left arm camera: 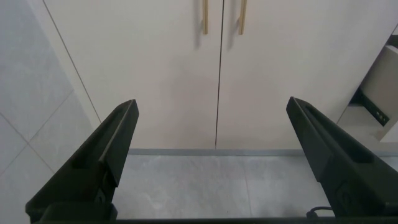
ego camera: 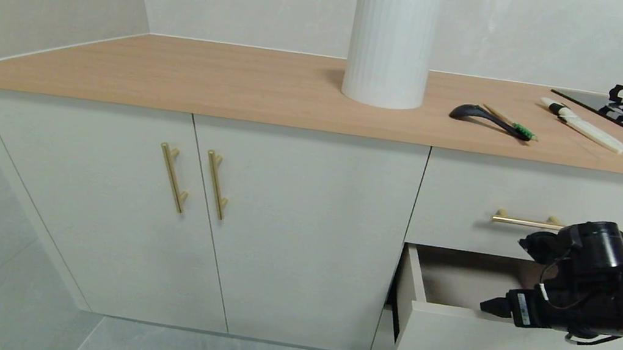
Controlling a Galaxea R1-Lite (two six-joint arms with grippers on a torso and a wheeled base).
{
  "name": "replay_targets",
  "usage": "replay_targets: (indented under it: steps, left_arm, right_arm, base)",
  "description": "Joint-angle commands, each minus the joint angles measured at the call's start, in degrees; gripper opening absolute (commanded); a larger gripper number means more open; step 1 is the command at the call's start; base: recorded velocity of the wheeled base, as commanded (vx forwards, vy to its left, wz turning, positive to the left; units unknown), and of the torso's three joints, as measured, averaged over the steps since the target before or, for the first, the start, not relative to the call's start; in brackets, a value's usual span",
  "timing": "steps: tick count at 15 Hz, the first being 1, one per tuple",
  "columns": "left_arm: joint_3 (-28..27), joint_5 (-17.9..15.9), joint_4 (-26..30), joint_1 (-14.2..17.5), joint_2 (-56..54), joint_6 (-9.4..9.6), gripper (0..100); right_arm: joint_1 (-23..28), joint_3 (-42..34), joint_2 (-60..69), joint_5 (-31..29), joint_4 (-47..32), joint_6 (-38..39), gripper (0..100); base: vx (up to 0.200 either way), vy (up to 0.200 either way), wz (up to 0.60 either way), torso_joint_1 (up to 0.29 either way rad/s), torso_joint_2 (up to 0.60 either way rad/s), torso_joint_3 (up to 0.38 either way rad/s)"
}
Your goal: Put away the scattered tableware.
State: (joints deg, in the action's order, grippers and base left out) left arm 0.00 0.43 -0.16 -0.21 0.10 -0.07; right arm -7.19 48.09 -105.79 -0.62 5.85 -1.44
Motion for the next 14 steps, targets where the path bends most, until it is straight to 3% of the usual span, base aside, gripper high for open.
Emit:
replay_targets:
  steps: [1, 11, 14]
  left_arm:
    - [0.0, 0.01, -0.02, 0.03, -0.01, -0.01, 100]
    - [0.0, 0.01, -0.02, 0.03, 0.08, -0.01, 100]
    - [0.0, 0.01, 0.07, 0.03, 0.08, -0.01, 100]
  right_arm:
    - [-0.1, -1.69, 2.78, -0.08, -2.16, -0.14, 100]
    - [-2.21, -20.58, 19.48, -1.22, -3.48, -0.14, 100]
    - [-2.65, -23.04, 22.65, -1.4, -4.62, -0.14, 100]
  base:
    - [0.0, 0.0, 0.0, 0.0, 0.0, 0.0]
    - [0.0, 0.0, 0.0, 0.0, 0.0, 0.0]
    - [0.0, 0.0, 0.0, 0.0, 0.0, 0.0]
